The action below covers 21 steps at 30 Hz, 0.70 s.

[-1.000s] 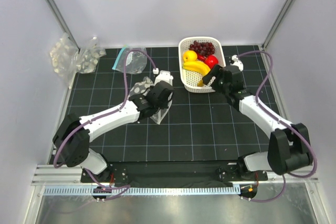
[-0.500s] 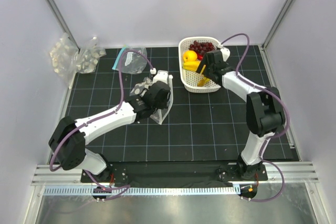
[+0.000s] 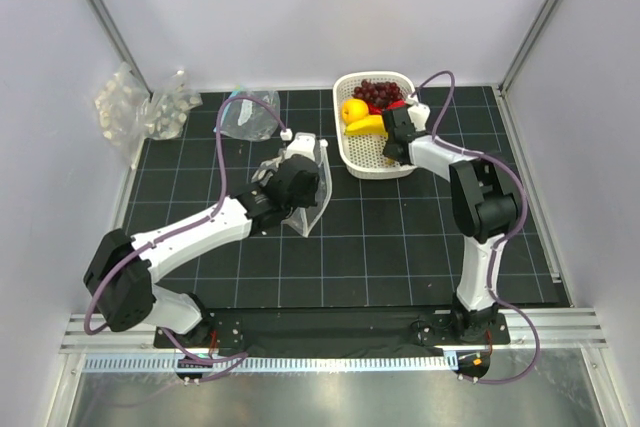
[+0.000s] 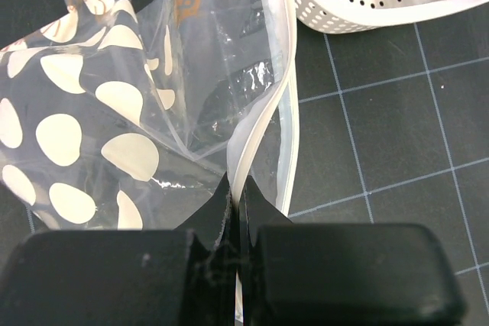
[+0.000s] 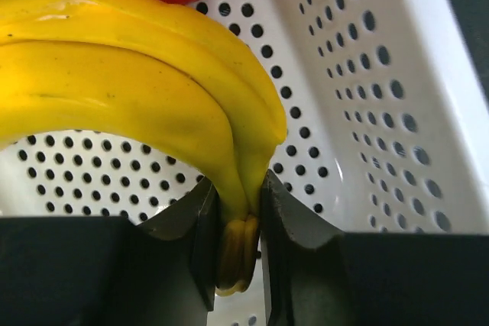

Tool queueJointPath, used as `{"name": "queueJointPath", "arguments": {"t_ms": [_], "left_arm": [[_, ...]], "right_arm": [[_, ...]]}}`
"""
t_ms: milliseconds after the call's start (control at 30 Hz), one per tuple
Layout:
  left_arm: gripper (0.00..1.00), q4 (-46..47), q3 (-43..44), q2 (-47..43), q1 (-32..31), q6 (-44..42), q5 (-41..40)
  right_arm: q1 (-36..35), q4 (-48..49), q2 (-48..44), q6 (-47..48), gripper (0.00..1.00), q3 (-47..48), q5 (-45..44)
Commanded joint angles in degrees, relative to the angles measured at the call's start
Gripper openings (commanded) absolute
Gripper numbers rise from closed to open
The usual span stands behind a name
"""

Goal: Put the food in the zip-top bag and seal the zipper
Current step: Pick up the fake fruit from the bin.

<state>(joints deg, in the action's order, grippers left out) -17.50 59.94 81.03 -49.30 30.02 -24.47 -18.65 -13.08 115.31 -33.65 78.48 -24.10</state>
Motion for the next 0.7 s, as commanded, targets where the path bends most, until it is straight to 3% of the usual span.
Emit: {"name": "queueJointPath", "arguments": {"t_ms": [0,233,367,400,467,567,667], "left_arm": [[0.0,2.1,-0.2,-2.1,0.0,0.6,-1.1],[0.0,1.9,-1.0,-4.9,0.0,0.5,-1.6],[0.01,2.0,-1.4,-5.9,0.0,0.2,-2.4],[0.0,2.0,-1.4,-6.0,0.1,0.1,-2.9],[0.01,1.9,-1.4,-6.1,0.1,0.0,-3.0],[0.0,1.9,-1.5,-6.0,0.4,0.3,-2.4],[0.0,1.9,-1.2,-6.1,0.7,0.8,-0.6]], "right_arm": [[-1.3,4.7,-9.7,-0.1,0.24,-3.8,-1.8],[-2.3,8.6,-26.3,-1.3,0.22,-13.9,0.2],[-3.1,8.6,-33.3,2.4,0.19,-16.8,2.5],[-4.8,7.3,-35.0,4.3,0.09,-15.6,4.7],[-8.7,0.3,-36.0,9.1,0.08,-13.0,1.2],[-20.8,-3.3,-38.2,14.5,0.08,-11.2,-10.9],[-26.7,-1.7,-41.8,13.8,0.08,-17.4,-14.0]]}}
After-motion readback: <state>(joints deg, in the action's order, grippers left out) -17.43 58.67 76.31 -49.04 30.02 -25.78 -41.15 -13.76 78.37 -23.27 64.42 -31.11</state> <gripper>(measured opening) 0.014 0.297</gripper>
